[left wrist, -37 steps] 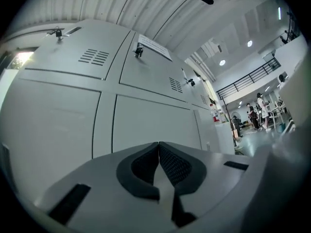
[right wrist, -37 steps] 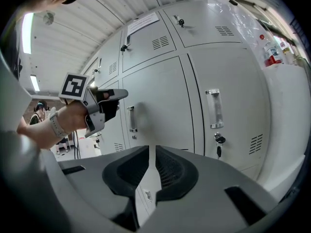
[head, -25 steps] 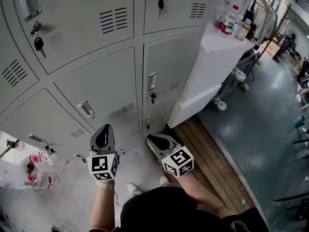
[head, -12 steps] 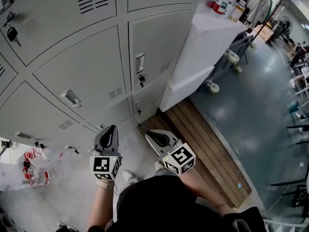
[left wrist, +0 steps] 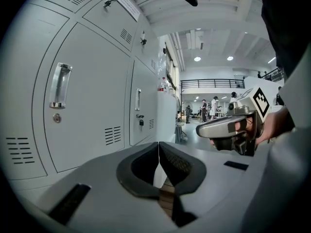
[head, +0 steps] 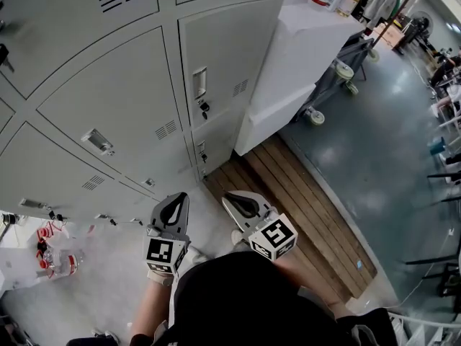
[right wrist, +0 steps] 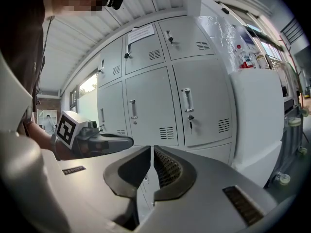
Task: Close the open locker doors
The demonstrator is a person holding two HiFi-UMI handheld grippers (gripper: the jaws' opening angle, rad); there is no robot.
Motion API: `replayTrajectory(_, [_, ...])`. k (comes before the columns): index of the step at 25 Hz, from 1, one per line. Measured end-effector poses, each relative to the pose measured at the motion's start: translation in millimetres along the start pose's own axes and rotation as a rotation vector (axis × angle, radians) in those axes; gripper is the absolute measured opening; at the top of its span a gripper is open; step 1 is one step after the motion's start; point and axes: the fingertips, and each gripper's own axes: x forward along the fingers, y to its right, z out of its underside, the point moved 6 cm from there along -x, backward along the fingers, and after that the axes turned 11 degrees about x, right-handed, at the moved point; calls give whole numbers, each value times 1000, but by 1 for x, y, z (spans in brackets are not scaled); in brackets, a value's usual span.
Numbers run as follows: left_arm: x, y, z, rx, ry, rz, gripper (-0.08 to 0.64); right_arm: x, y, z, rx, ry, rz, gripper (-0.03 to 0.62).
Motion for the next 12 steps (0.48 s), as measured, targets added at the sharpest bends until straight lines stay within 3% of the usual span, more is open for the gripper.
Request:
replayTrajectory(5, [-2, 8, -3, 17, 10, 32, 20, -7, 3, 4, 6, 14, 24, 48])
replayTrajectory(12, [-5, 17, 4, -15, -5, 36, 20, -12, 6, 8, 14, 14, 39, 40])
